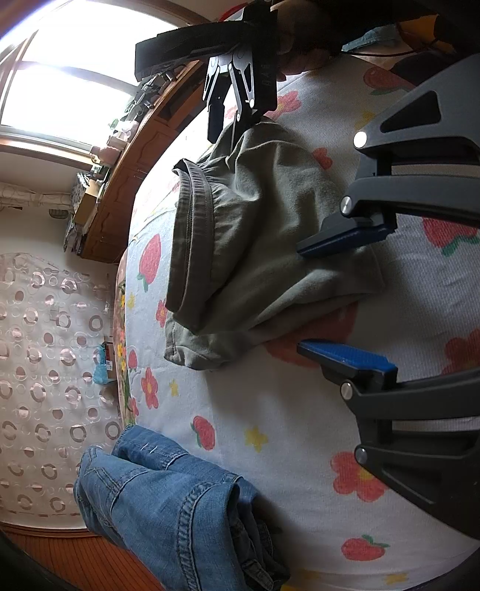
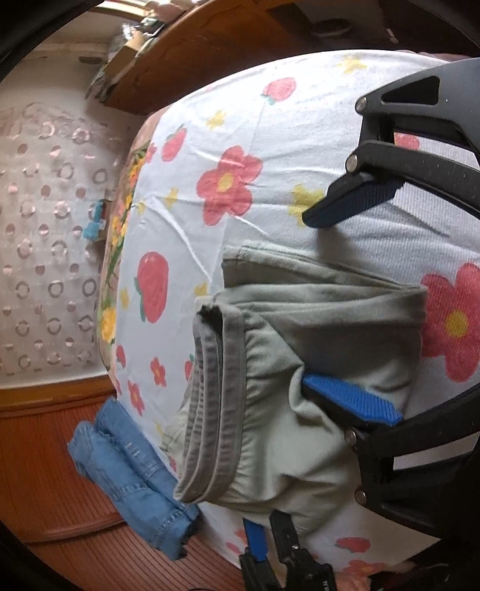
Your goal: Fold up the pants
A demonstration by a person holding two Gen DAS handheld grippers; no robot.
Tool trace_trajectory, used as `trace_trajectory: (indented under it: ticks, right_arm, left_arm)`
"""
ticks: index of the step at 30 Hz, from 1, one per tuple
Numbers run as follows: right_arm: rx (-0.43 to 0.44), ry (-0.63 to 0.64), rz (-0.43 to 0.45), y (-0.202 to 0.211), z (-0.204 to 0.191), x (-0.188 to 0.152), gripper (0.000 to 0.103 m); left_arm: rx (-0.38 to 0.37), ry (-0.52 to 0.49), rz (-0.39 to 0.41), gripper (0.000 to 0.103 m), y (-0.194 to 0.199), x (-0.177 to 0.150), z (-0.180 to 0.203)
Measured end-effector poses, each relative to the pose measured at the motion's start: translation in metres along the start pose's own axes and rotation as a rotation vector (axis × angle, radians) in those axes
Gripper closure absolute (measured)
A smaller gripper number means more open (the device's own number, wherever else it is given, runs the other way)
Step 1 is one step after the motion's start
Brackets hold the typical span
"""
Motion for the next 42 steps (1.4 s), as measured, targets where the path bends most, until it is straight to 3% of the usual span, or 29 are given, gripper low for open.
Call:
trace_trajectory:
  ticks: [12,17,25,33,35,36,39,41,42]
  right_arm:
    - [-0.004,-0.003,0.000,-0.001,0.000,-0.001,0.014]
    - [-0.004,-0.004,0.000,-0.001,0.000,-0.001,0.014]
    - [-0.005,-0.003,0.000,-0.001,0.000,-0.001,0.014]
    - [-0.001,0.003,-0.001,-0.002,-0.001,0.000,0.014]
    - [-0.001,0.005,-0.001,-0.002,-0.002,0.000,0.015]
    - [0.013,0.008,0.002,0.000,-0.003,0.000,0.018]
    - [0.065,0.023,0.002,0.003,-0.009,0.001,0.043]
    - [0.091,0.021,-0.007,0.008,-0.010,0.001,0.072]
    - [0.103,0.027,-0.009,0.010,-0.011,0.000,0.080]
  left_arm:
    - [-0.004,0.024,-0.014,0.058,0.001,0.002,-0.002]
    - [-0.026,0.011,0.029,0.058,0.016,0.011,0.008]
    - [-0.004,0.000,0.003,0.072,0.008,0.010,0.011]
    - [-0.004,0.038,-0.014,0.073,-0.004,0.005,0.001]
    - [-0.020,0.032,-0.005,0.082,-0.004,0.004,0.003]
    - [-0.037,0.032,-0.003,0.090,-0.003,0.004,0.005]
    - [-0.008,-0.012,0.014,0.099,-0.001,0.004,0.013]
    - [-0.008,-0.013,0.022,0.101,0.002,0.005,0.016]
    - [-0.012,-0.013,0.026,0.102,0.004,0.006,0.017]
Point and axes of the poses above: each gripper's, at about its wrist camera, not at the fingertips, and y roughly against the way its jaws point, z to its right, x to its top, the point moved 3 cm from there along -y, roughly the way its jaws point, and after that the axes turned 6 degrees about z, right-handed, at the moved point
